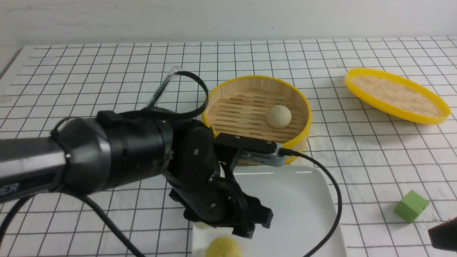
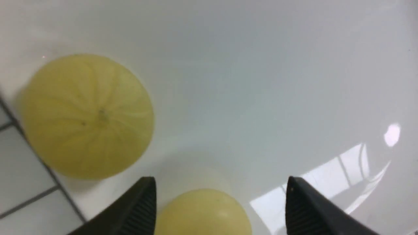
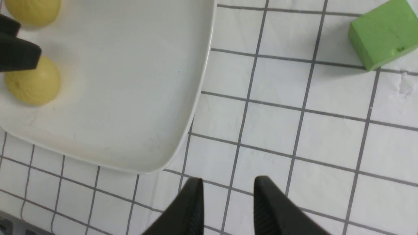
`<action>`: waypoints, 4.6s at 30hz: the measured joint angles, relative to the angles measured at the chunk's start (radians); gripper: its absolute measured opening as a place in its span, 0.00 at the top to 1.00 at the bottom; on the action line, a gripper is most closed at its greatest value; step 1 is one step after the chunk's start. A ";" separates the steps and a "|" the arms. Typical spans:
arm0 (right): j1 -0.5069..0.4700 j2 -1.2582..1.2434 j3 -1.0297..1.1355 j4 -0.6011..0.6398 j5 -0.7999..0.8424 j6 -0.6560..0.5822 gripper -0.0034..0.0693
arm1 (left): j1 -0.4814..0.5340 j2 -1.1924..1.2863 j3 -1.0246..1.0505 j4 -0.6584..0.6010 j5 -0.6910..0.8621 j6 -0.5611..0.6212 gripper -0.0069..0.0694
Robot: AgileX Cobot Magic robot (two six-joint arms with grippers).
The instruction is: Put the steamed buns into the plate on the white-black tablecloth.
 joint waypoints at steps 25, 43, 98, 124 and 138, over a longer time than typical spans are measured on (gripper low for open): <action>0.398 0.575 -0.452 -0.079 -0.200 0.078 0.90 | 0.472 -0.356 -0.017 0.228 0.542 -0.002 0.89; 0.398 1.213 -1.049 -0.371 -0.327 0.078 0.41 | 0.507 -0.356 0.042 -0.009 0.357 0.110 0.89; 0.427 0.579 -0.388 0.074 -0.050 -0.288 0.42 | 0.507 -0.352 0.043 0.086 0.333 0.110 0.84; 0.427 -0.564 0.019 -0.259 -0.529 0.135 0.97 | 0.507 -0.352 0.043 0.065 0.357 0.110 0.81; 0.427 -0.556 0.021 -0.259 -0.525 0.129 0.96 | 0.507 -0.352 0.043 0.066 0.354 0.110 0.80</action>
